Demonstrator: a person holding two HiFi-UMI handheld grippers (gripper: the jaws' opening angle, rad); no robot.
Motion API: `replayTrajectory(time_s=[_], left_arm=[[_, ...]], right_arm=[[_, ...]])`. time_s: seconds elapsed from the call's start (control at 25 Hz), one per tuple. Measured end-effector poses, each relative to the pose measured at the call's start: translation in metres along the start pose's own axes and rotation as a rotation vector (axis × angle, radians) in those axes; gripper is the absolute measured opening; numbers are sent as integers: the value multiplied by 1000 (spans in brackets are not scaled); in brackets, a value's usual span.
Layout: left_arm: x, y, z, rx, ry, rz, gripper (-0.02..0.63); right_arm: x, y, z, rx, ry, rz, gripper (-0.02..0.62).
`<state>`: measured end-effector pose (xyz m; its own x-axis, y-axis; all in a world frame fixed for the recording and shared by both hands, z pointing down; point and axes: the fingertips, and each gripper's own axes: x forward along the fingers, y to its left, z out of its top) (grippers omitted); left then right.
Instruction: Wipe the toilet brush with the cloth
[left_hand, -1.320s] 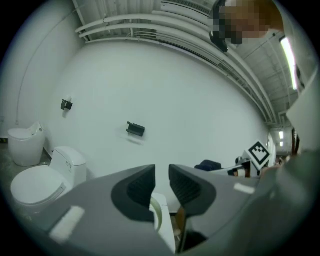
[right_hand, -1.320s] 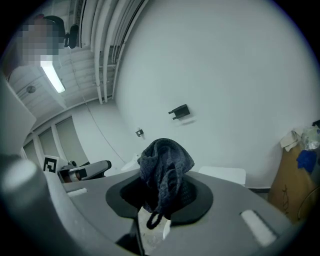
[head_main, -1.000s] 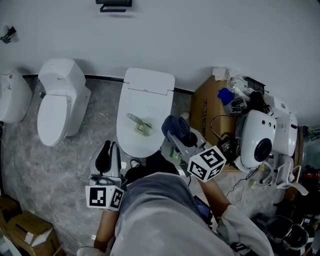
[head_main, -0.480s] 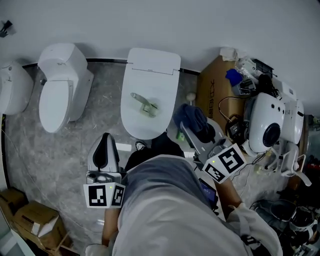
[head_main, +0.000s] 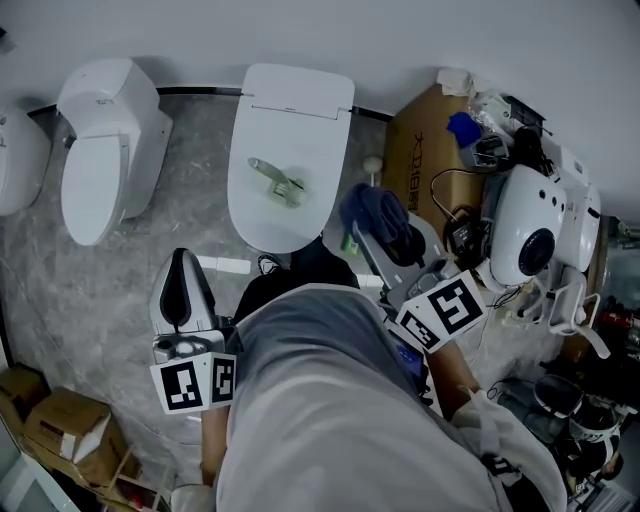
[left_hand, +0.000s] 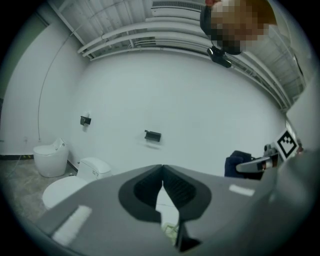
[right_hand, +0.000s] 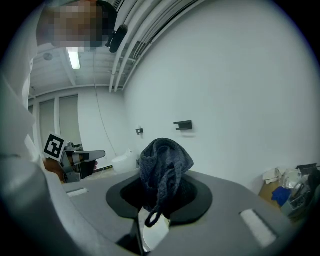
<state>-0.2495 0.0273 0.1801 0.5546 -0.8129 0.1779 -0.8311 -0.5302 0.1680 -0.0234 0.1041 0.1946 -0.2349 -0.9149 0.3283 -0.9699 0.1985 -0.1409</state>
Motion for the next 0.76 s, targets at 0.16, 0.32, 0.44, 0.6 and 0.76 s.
replayTrajectory(time_s=[0.16,0.32,0.44,0.6,0.76], left_arm=[[2,4,-1,8,-2,-6,0],[4,14,-2,-10,1,14,0],[3,20,-2,-18,-2,24,0],[3,26,-1,-21,-7,34,0],[3,27,0,-14,-9,19,0]], right_arm=[[7,-2,4,0,0,11,98],[14,2,6,-23,15,23,98],[17,7,5,-34,28,38,98],[20,10,4,-40,33,46,98],[24,7,4,-54,48,27,97]])
